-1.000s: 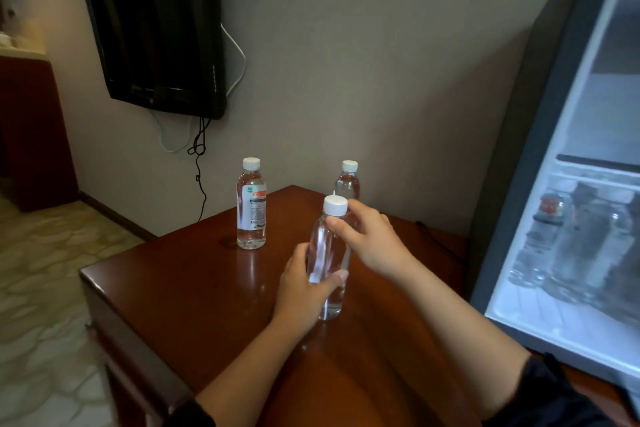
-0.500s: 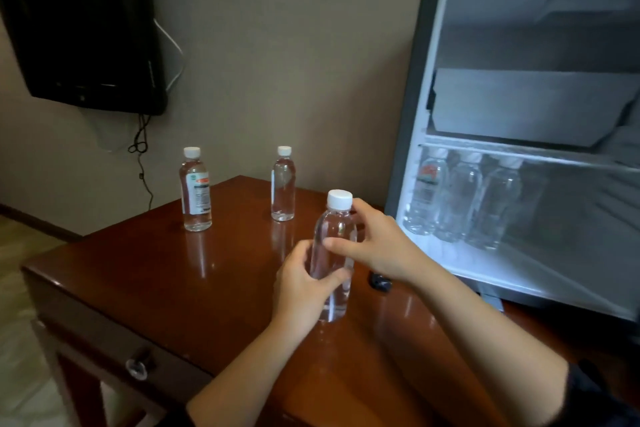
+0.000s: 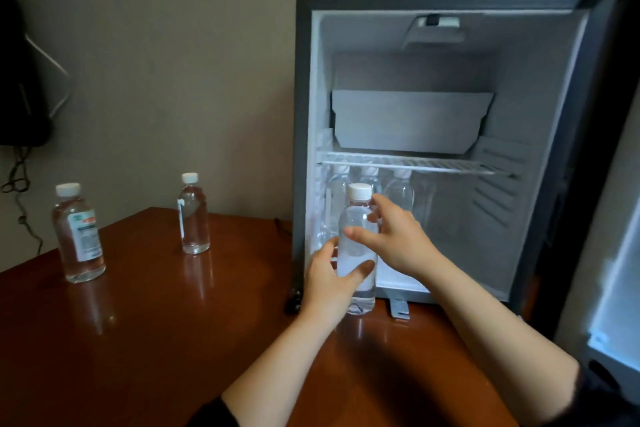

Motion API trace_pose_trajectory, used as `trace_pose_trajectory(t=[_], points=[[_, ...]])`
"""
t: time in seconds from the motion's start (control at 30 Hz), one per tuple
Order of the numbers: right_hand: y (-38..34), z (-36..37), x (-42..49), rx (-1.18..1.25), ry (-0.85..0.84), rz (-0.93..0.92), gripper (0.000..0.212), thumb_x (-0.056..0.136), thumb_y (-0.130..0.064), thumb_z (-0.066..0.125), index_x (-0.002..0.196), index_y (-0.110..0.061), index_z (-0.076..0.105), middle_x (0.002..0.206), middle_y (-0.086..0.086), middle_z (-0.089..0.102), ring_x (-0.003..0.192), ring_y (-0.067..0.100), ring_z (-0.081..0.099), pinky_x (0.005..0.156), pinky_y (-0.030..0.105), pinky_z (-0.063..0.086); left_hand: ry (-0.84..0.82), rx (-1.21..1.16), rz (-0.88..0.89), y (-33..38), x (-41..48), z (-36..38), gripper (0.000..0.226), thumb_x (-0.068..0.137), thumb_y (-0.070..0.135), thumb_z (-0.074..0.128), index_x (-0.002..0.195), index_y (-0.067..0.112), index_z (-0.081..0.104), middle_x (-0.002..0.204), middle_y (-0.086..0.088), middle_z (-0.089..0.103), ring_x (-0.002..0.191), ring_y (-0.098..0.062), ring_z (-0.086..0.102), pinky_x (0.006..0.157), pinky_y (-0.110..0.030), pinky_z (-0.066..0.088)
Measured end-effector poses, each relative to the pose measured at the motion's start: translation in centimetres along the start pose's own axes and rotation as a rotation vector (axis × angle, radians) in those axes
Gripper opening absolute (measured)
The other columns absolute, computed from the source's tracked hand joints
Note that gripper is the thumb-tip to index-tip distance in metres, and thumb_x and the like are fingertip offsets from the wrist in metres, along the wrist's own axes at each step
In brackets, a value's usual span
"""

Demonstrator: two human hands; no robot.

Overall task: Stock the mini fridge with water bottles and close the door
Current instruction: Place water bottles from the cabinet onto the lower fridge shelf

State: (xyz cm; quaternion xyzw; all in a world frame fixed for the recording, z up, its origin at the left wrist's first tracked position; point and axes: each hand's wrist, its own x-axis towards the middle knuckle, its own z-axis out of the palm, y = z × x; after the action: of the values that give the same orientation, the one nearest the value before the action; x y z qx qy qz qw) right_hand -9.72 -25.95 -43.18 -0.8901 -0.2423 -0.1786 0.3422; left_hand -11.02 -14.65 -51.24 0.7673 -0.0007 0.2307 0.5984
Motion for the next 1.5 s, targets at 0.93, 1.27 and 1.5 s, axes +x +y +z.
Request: trace_pose_trajectory(t=[0.93,1.27,1.5], points=[[13.7,-4.3,8.4,-0.049,0.172,0.367,0.052,0.087,-0.028,0.064,0.13,-0.008,0.041,0.135,0.014,0.045,0.122,0.031,0.049,0.089,0.03,0.041,-0.454,0.232,0.084,-2.1,5.0,14.9,0.083,0.088,0.038,0.057,0.149,0.027,0.002,0.159,0.006,0.0,0.145,-0.012,0.009,0.117,-0.027,0.012],[15.2,-3.4,10.6,0.019,0.171,0.345,0.065,0.085,-0.027,0.067,0.14,-0.012,0.034,0.142,0.013,0.04,0.13,0.029,0.043,0.1,0.032,0.038,-0.398,0.345,0.065,-2.3,7.1,16.3,0.079,0.09,0.036,0.053,0.15,0.021,0.003,0.159,0.001,0.002,0.146,-0.016,0.011,0.118,-0.031,0.016],[15.5,-3.2,10.4,-0.014,0.146,0.396,0.055,0.088,-0.033,0.062,0.131,-0.005,0.043,0.13,0.014,0.053,0.118,0.029,0.054,0.082,0.025,0.041,-0.411,0.294,0.02,-1.5,7.2,14.6,0.074,0.088,0.034,0.058,0.148,0.024,0.016,0.154,0.003,0.024,0.142,-0.018,0.025,0.116,-0.036,0.024]])
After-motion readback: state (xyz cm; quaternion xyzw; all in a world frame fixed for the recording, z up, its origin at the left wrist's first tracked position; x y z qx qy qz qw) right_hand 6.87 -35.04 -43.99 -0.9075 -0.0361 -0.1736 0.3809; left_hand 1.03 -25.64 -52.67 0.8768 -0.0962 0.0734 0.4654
